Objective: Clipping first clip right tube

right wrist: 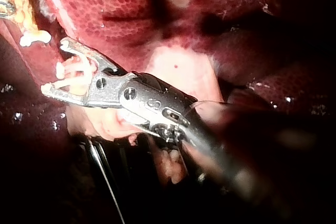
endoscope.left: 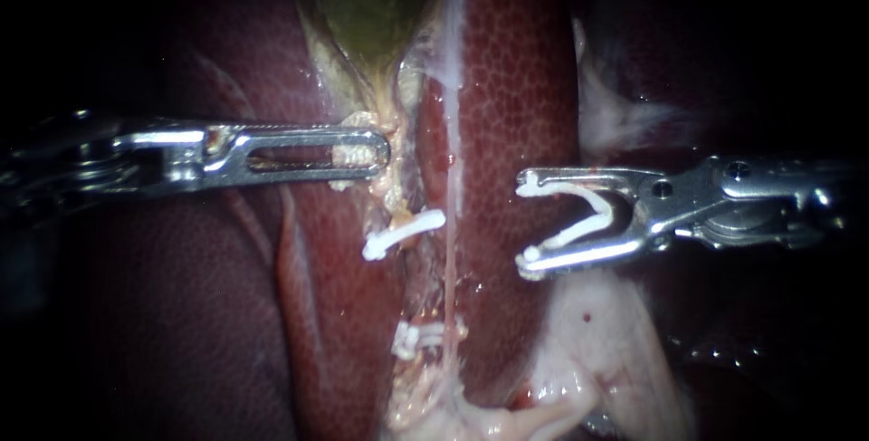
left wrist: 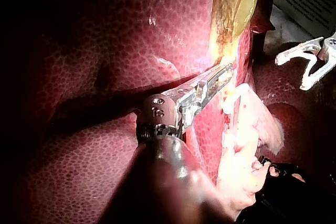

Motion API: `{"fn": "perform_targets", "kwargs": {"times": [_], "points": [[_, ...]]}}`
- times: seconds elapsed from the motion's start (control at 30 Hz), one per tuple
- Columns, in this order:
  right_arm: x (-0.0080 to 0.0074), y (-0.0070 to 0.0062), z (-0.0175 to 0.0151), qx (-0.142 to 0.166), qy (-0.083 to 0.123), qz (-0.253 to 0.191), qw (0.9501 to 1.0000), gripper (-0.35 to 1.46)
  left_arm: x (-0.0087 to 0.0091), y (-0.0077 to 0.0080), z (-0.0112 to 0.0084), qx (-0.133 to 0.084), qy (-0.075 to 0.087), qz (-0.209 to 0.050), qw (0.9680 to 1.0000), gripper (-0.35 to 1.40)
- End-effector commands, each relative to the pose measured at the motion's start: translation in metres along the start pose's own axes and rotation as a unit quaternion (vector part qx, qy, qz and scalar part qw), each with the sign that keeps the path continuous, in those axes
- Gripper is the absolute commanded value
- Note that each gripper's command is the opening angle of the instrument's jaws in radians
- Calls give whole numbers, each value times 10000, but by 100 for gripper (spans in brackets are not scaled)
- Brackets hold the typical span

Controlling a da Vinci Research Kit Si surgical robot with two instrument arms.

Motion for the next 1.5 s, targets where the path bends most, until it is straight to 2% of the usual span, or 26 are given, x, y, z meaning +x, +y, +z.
{"fn": "perform_targets", "kwargs": {"times": [0.03,0.3,0.5,0.6,0.7,0.9,1.27,1.4,1.5], "points": [[0,0,0,0,1,-2,10000,60,0,0,0,2,0,1,10000,-35],[0,1,0,-2,0,-1,10000,60,-6,0,-7,29,23,-13,10000,-35],[-1,1,0,-3,0,-2,10000,60,-27,1,-35,-35,15,-67,10000,-35],[-1,1,0,-3,0,-3,10000,60,-40,2,-53,-63,-98,-142,9998,-35],[-1,1,0,-3,0,-3,10000,60,-53,2,-70,-81,-187,-101,9997,-35],[-2,2,0,-3,0,-4,10000,60,-73,-3,-95,-94,-331,-70,9994,-35],[-11,5,6,-5,1,-28,10000,60,-73,-6,-98,-94,-363,-81,9993,-35],[-26,8,17,-4,3,-71,10000,60,-73,-6,-98,-94,-363,-81,9993,-35],[-44,13,29,28,-111,-94,9999,60,-73,-6,-98,-95,-364,-80,9993,-35]]}}
